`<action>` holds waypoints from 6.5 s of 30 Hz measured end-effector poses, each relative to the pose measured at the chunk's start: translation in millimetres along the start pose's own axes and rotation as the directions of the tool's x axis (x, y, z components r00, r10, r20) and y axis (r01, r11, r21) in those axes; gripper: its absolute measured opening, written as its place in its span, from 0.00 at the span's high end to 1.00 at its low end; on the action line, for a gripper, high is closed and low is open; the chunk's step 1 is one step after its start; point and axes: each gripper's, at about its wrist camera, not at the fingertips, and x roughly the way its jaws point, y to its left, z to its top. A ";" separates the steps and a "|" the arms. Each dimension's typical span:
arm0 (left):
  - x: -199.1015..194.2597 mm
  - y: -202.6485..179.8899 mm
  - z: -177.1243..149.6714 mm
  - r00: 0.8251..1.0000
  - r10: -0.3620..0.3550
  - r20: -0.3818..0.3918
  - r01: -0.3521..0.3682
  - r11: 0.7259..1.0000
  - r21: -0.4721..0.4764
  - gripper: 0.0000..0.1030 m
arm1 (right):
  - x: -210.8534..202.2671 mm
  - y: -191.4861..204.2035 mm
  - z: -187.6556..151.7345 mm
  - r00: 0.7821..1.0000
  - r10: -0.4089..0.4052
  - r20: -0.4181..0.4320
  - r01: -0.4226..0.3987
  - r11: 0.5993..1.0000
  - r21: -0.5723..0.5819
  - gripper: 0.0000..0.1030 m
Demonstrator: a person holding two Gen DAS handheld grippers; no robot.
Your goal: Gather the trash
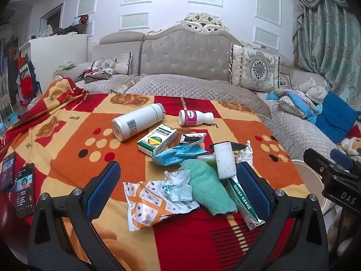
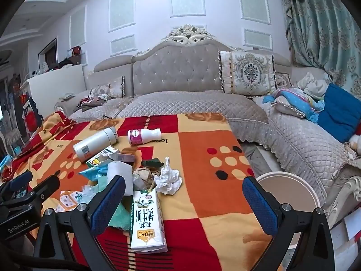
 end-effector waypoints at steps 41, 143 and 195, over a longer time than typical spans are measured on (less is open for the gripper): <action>-6.7 -5.7 0.3 1.000 -0.002 0.020 0.002 1.000 0.009 0.01 | -12.9 -4.5 2.0 0.999 0.003 0.032 -0.003 1.000 0.007 0.00; 110.7 -1.1 -12.5 0.896 -0.045 -0.442 0.195 0.934 0.300 0.43 | 74.9 29.5 -44.8 0.913 0.236 -0.333 -0.264 0.963 -0.044 0.16; 97.1 -269.6 -32.1 0.703 -0.457 -0.544 0.634 0.750 0.190 0.75 | 47.9 -232.2 -76.1 0.933 -0.030 -0.358 0.124 0.962 0.243 0.48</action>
